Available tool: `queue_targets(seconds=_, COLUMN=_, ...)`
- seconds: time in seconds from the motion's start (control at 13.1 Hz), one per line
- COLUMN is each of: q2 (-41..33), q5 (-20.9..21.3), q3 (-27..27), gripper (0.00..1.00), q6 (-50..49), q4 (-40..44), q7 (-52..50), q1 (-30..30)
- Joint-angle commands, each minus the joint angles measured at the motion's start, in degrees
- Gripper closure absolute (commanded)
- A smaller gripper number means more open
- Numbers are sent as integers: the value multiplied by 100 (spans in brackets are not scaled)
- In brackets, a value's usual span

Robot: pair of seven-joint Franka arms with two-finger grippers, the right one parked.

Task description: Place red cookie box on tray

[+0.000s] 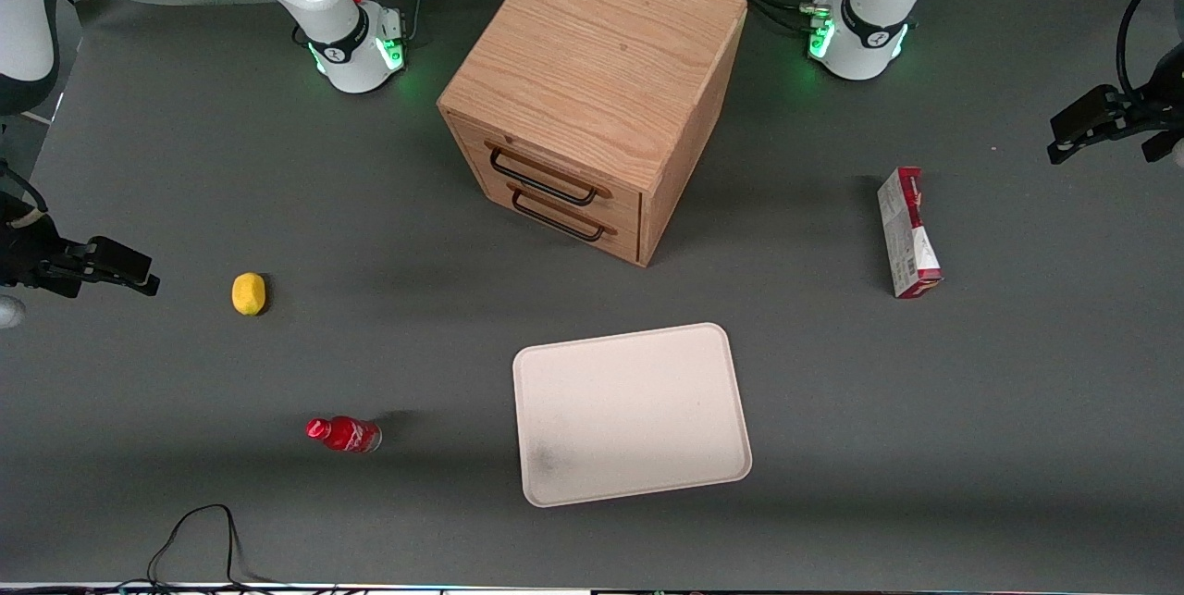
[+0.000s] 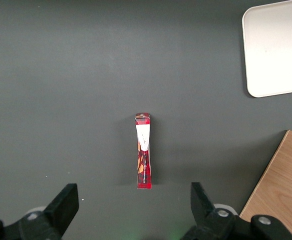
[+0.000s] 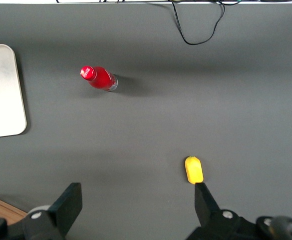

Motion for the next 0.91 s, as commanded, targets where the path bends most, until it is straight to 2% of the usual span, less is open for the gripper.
queue_targets(seconds=0.0, q2=-1, q5=7, q3=-1, gripper=0, q6=-179, q4=94, q7=-75, q1=-1)
queue_targets(seconds=0.84, q2=-36, q5=-2, q3=8, gripper=0, q6=-197, q4=7, q7=-67, q1=8)
